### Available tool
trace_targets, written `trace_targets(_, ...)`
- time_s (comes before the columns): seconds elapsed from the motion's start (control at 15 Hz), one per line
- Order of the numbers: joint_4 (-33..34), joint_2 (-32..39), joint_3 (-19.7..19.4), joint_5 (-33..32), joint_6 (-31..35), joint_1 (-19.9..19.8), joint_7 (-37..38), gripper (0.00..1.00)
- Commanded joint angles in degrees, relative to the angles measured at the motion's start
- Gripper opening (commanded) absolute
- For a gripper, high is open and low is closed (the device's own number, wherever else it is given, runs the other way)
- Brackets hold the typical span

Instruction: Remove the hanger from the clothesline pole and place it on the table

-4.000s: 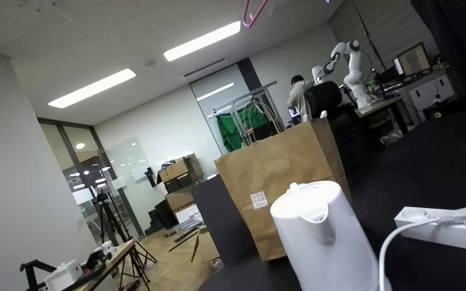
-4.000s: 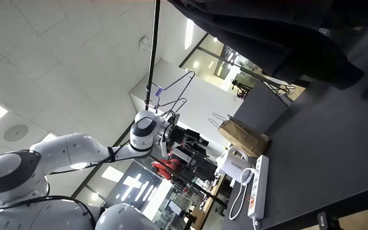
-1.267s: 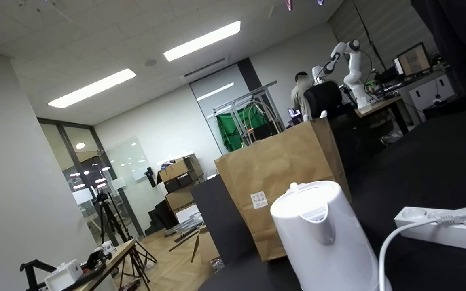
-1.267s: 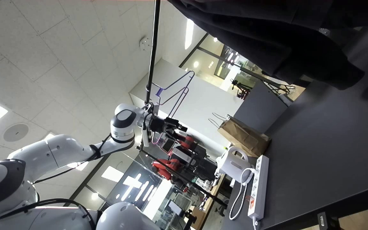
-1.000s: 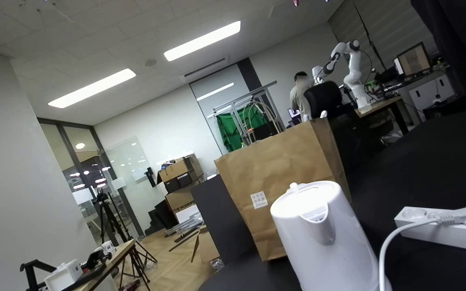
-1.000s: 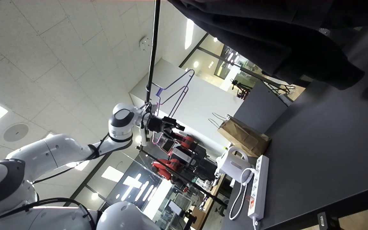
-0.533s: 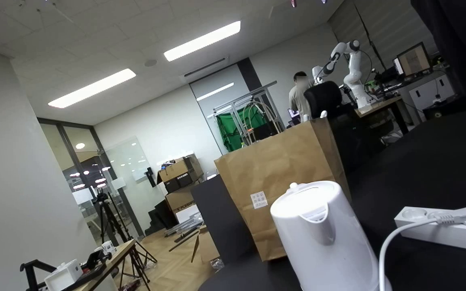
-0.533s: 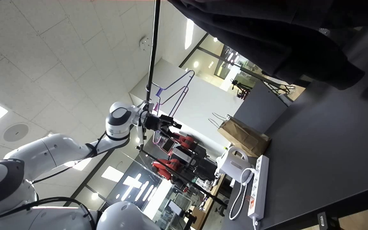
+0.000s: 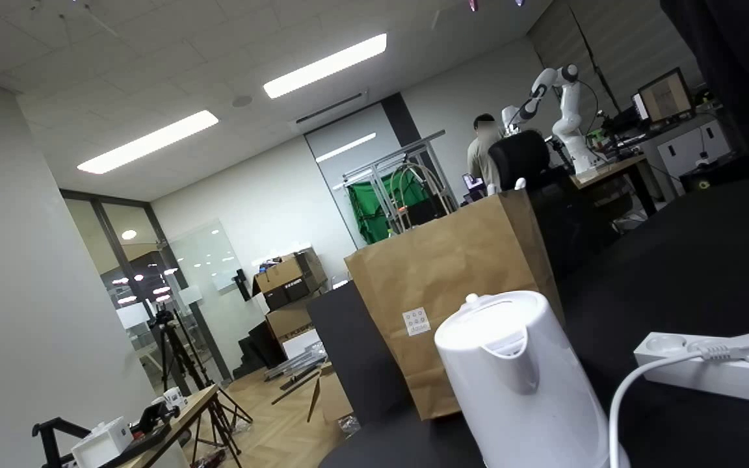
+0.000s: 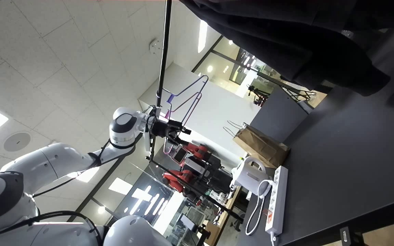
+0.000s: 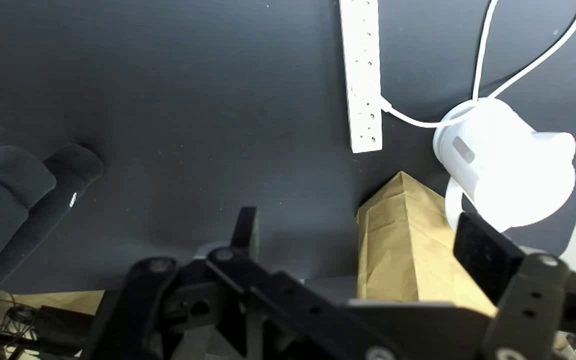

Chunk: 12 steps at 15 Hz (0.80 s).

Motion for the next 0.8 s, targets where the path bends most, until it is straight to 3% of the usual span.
trace_targets(0.0, 2.20, -1.82, -1.82, 2.17, -2.48, 1.67, -2.77, 1.00)
trace_targets(0.53, 6.30, -3.57, -2.82, 6.43, -7.36, 4.41, -9.33, 1.00)
trace_targets(0.73, 5.72, -4.98, -1.69, 5.69, -3.30, 4.35, -9.18, 1.00)
